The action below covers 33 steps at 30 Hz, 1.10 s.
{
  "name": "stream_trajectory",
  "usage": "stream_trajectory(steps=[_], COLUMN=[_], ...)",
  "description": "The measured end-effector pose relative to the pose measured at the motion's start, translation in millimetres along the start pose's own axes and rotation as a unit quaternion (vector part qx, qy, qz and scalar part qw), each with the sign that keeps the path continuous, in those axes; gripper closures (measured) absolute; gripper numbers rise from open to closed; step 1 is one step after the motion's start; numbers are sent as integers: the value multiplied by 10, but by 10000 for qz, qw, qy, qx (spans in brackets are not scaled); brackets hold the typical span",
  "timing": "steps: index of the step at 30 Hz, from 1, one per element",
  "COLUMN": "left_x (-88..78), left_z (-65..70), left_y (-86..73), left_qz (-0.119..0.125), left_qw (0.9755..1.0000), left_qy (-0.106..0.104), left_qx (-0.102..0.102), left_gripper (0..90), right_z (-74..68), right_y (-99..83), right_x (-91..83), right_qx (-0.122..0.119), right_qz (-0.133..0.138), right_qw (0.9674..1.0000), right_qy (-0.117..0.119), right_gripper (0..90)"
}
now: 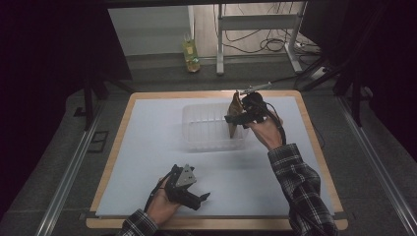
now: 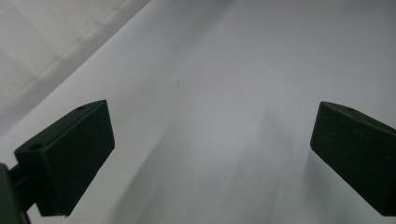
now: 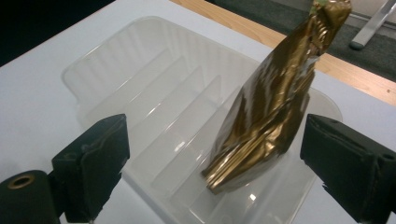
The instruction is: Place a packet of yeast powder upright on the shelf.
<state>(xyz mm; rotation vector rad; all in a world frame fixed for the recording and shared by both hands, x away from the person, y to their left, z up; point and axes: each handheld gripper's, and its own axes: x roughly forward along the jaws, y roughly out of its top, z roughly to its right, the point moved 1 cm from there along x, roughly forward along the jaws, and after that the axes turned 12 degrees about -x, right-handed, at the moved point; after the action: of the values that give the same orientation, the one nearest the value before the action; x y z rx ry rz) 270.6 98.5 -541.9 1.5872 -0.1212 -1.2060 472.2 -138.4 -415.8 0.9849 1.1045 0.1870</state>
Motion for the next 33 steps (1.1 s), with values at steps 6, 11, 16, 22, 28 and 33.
stream_trajectory(steps=[6, 11, 16, 22, 28, 33], left_x=[1, 6, 5, 4, 6, 6], left_z=[8, 14, 16, 11, 11, 10], left_y=[0, 0, 1, 1, 3, 3], left_qz=[-5, -18, 7, -23, -21, -16], left_qw=[10000, 10000, 10000, 10000, 10000, 10000], left_qy=[-21, -31, -36, 7, 3, -4], left_qx=[22, 54, 52, 51, 66, 64], left_gripper=[0, 0, 0, 0, 0, 0], right_z=[-56, -109, -160, -220, -290, -353], right_y=[-39, -63, -80, -123, -179, -240], right_x=[-35, -81, -149, -200, -239, -267], right_qx=[-41, -190, -259, -306, -382, -413], right_qz=[43, 77, 155, 192, 209, 279], right_qw=[10000, 9998, 9995, 9993, 9989, 9985], right_qy=[72, 44, 89, 116, 160, 237], right_gripper=[44, 26, 21, 16, 16, 16])
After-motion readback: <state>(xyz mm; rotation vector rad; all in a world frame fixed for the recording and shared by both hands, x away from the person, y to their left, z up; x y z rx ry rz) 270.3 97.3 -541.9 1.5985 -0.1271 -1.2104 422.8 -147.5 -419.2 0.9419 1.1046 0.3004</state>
